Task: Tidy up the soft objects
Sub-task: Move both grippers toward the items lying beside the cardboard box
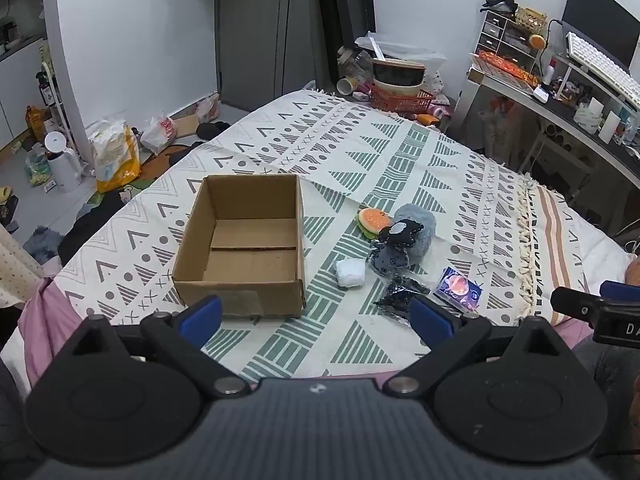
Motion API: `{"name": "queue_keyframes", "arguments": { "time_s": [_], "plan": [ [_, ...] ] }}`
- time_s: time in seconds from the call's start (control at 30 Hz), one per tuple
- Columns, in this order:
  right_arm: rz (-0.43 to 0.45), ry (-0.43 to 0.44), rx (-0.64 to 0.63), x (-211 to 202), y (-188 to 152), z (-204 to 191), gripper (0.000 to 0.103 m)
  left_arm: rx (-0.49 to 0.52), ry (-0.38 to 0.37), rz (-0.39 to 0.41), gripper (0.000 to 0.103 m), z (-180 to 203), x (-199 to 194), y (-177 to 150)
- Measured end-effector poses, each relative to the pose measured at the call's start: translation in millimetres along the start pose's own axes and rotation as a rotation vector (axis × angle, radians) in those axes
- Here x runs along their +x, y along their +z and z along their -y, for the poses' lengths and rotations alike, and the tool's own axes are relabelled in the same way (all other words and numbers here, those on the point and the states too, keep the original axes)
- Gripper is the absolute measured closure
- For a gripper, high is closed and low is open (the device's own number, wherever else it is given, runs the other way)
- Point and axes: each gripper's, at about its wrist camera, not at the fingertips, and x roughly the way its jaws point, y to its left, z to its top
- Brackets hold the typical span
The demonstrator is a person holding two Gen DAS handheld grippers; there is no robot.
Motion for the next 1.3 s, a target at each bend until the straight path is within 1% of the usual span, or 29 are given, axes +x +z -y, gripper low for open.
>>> {"name": "queue_keyframes", "arguments": {
  "time_s": [0.13, 0.17, 0.53, 0.93, 1.3],
  "plan": [
    [0.004, -0.008, -0.008, 2.4, 0.9, 0.6, 0.0, 0.0, -0.007, 0.001, 0.004, 2.1, -1.7, -3.3],
    [0.005, -0.01, -0.01, 2.1, 1.3, 0.4, 0.0, -0.005, -0.016, -0.006, 0.004, -5.1, 1.1, 3.3],
    [0.004, -0.015, -0.013, 1.2, 1.5, 1.4, 0.0, -0.005, -0.019, -0.003, 0.004, -5.2, -0.5, 3.9],
    [0.02, -0.001, -0.019, -0.9, -0.7, 1.9, 0.0, -0.004, -0.019, -0.004, 0.004, -0.9, -2.8, 1.5],
    [0.009, 0.007, -0.015, -1.8, 0.5, -1.0, 0.0, -0.016, -0.028, -0.001, 0.004, -1.9, -3.4, -1.4]
  ]
}}
